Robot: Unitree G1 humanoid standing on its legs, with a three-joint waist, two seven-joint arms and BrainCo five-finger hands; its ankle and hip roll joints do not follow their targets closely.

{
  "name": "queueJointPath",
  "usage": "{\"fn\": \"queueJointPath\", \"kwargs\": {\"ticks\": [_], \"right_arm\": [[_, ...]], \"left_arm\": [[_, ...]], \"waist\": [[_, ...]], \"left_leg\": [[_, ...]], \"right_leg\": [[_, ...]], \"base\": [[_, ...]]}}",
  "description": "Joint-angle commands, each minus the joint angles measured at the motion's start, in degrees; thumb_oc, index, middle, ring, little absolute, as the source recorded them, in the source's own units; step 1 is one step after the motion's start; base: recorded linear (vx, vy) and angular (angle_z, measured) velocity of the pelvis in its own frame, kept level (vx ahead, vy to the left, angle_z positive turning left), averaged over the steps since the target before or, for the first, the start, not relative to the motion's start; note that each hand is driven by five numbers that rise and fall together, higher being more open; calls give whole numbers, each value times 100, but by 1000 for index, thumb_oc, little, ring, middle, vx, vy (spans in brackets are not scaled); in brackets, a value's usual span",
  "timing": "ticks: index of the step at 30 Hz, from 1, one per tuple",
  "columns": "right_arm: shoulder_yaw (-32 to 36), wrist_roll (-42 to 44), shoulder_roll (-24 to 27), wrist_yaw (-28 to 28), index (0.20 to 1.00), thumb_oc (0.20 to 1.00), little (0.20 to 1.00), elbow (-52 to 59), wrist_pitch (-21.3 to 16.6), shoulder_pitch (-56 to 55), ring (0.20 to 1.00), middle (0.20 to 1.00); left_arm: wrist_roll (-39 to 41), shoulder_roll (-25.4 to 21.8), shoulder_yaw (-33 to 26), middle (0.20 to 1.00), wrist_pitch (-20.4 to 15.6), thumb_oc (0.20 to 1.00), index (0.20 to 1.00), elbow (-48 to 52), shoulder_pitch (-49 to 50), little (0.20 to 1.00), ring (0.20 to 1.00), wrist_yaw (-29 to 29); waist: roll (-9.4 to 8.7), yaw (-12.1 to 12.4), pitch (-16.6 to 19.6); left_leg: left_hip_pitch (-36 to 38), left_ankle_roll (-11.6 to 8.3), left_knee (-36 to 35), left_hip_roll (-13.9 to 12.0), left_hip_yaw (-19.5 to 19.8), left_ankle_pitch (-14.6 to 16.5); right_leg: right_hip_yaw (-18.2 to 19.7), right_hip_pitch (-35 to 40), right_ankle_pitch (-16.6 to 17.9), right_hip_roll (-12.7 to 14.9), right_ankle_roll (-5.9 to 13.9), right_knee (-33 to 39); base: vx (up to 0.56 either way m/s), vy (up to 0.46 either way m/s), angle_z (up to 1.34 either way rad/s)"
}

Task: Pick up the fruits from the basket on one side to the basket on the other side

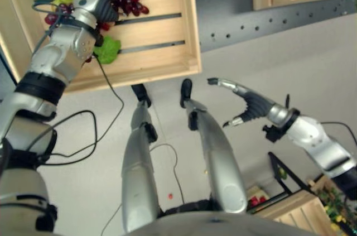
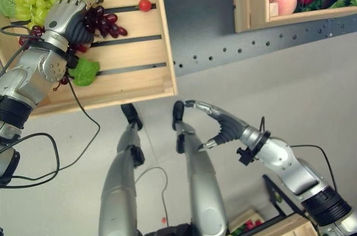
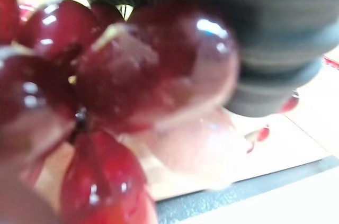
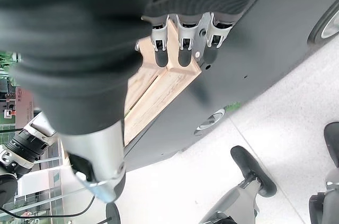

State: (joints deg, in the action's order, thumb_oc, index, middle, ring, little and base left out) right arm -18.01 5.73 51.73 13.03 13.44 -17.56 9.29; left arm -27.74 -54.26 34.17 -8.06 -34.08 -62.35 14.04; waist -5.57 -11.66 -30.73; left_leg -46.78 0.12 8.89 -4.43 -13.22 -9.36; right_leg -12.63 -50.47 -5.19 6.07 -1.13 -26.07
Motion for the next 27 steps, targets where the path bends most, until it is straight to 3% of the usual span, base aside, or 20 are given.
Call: {"fn": "queueJointPath", "kwargs": {"ticks": [1,19,23,27], "right_arm": [[249,122,-160,-109,1000,1000,1000,397,-354,-136,1000,1000],[448,115,-192,-216,1000,1000,1000,407,-389,-124,1000,1000],[481,94,-232,-244,1000,1000,1000,313,-387,-124,1000,1000],[540,105,-294,-272,1000,1000,1000,87,-381,-187,1000,1000]], "left_arm": [[-298,-150,-33,200,217,200,200,-373,346,200,200,-321],[-235,-137,-358,200,178,200,200,16,596,200,200,-257],[21,-115,-664,200,38,200,200,532,825,200,200,-151],[478,-191,-1470,200,-172,200,200,1533,1594,200,200,-119]], "waist": [[-216,92,94],[-197,127,94],[-182,180,94],[-100,271,94]], "left_leg": [[297,-58,874,146,-33,1422],[293,-67,867,160,38,1412],[279,-71,869,163,54,1401],[352,-84,808,191,74,1361]], "right_leg": [[123,270,709,-161,870,1131],[118,269,696,-165,862,1118],[94,263,688,-151,859,1102],[65,312,691,-133,850,1112]], "base": [[0,0,0],[0,0,0],[0,0,0],[0,0,0]]}}
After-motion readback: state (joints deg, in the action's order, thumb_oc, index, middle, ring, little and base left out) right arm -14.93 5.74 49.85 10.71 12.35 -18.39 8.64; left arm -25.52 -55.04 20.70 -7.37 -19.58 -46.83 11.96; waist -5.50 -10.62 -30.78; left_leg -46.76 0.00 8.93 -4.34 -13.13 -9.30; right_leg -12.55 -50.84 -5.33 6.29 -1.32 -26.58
